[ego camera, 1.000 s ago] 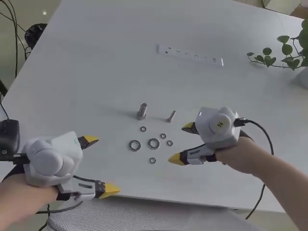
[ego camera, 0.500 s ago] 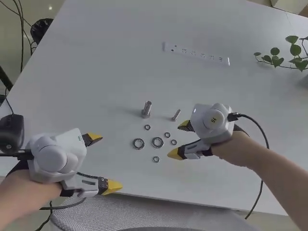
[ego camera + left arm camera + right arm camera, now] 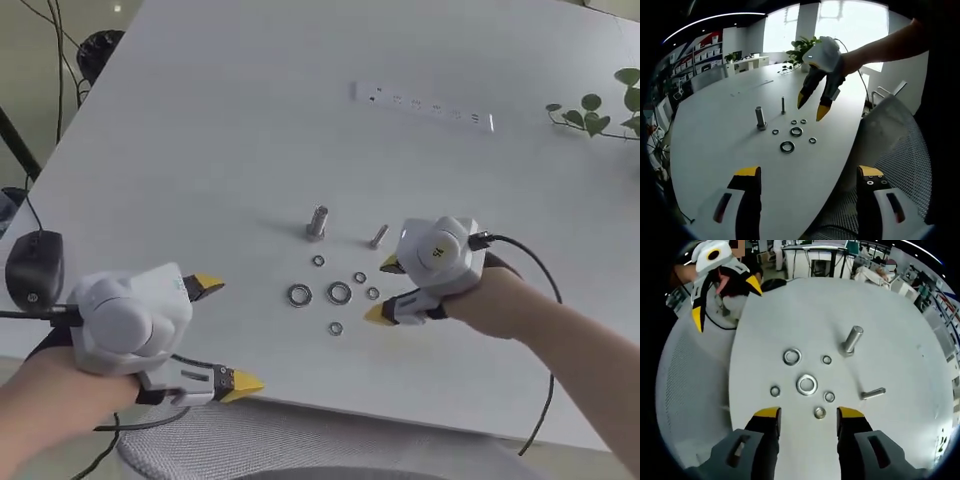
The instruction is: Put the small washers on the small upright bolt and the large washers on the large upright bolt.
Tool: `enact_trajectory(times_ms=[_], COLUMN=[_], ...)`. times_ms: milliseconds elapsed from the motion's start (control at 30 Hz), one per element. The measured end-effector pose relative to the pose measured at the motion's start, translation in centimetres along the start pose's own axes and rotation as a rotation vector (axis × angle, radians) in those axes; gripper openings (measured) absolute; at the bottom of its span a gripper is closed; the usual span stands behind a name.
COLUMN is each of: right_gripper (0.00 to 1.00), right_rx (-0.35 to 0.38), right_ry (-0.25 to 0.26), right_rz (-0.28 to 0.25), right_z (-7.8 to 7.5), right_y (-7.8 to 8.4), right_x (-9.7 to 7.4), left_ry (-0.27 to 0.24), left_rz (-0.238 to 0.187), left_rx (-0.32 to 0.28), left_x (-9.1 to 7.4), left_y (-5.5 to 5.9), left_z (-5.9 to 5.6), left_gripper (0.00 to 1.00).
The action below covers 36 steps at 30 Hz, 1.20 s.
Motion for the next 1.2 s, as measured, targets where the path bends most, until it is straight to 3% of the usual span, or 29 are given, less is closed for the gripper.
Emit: enact_trajectory(times_ms=[567, 767, 1200], right_gripper=[0.31, 0.29, 0.24], right_rx=[-0.014, -0.027, -0.019], right_ry=[-0.013, -0.014, -0.030], right_rz=[0.059, 0.075, 0.064], right_z=[-1.2, -1.1, -0.9], right_y=[1.9, 2.0, 2.0], right_x=[2.3, 2.8, 2.9], left_ry=[-0.008, -0.014, -0.003], left_rz=[0.016, -0.002, 0.000], left_rx=[-0.003, -0.015, -0.013], left_x=[0.0, -0.2, -0.2], left_y=[0.3, 0.0, -0.4], left_z=[0.8, 1.1, 0.9], left_gripper=[0.76, 0.76, 0.75])
Point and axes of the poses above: the centre of the closed fingertips' face, and the gripper's own axes: x roughly forward along the fingers, z roughly to its left, y roughly out of its underside, the point moved 4 cm from there along -x, roughly backward along the fingers, and after that the axes turned 10 degrees about -x, right-handed, at the moved point
